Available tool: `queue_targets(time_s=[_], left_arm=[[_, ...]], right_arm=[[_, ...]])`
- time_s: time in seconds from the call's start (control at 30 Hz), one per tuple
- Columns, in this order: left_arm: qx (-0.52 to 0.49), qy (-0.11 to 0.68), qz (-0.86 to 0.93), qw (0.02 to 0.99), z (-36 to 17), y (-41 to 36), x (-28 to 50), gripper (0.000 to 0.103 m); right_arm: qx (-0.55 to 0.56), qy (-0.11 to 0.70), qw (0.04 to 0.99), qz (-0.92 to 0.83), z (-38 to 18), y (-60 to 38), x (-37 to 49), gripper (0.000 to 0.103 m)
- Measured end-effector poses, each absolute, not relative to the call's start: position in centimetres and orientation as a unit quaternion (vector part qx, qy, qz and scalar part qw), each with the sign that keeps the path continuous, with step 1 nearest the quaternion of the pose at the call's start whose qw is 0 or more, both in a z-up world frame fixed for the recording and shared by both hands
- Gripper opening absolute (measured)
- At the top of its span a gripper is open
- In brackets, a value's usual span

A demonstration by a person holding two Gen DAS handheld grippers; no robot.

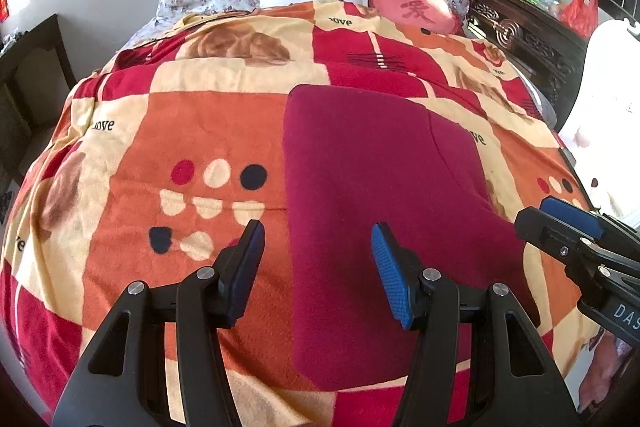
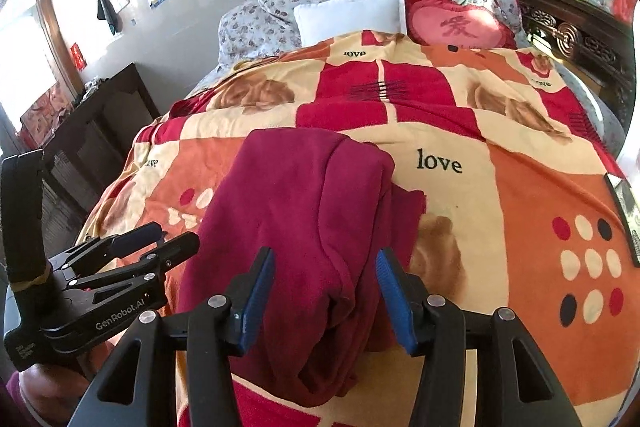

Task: Fold small clothes

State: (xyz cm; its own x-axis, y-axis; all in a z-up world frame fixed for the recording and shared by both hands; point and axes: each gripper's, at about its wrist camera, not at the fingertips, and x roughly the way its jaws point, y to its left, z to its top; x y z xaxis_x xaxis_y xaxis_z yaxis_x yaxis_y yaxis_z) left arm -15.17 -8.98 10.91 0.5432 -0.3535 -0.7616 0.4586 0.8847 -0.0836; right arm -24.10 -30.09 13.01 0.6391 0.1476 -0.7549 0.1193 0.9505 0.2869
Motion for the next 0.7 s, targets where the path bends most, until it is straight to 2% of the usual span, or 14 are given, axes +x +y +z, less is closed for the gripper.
queue_targets(time_s=[0.3,0.37,0.43,0.7], left_arm=[[0.065,0.426,-0.233,0.872,10.3,-8.7,-15.0,0.056],[0.063,0.427,-0.232,0.871,10.2,-8.8,-15.1,0.056],[0.063,0.429,-0.233,0.87,10.1,-8.8,-15.2,0.056],[0.072,0.432,-0.234,0.868,9.9,-9.4,-15.5,0.056]], right_arm=[[0.159,0.433,0.887,0.007,12.4,-30.2,-23.9,0.051],[0.165,0.439,0.883,0.005,12.1,-30.5,-23.9,0.054],[0.172,0.442,0.88,0.004,11.7,-30.7,-24.1,0.063],[0.172,0.445,0.879,0.006,11.5,-30.5,-24.1,0.063]])
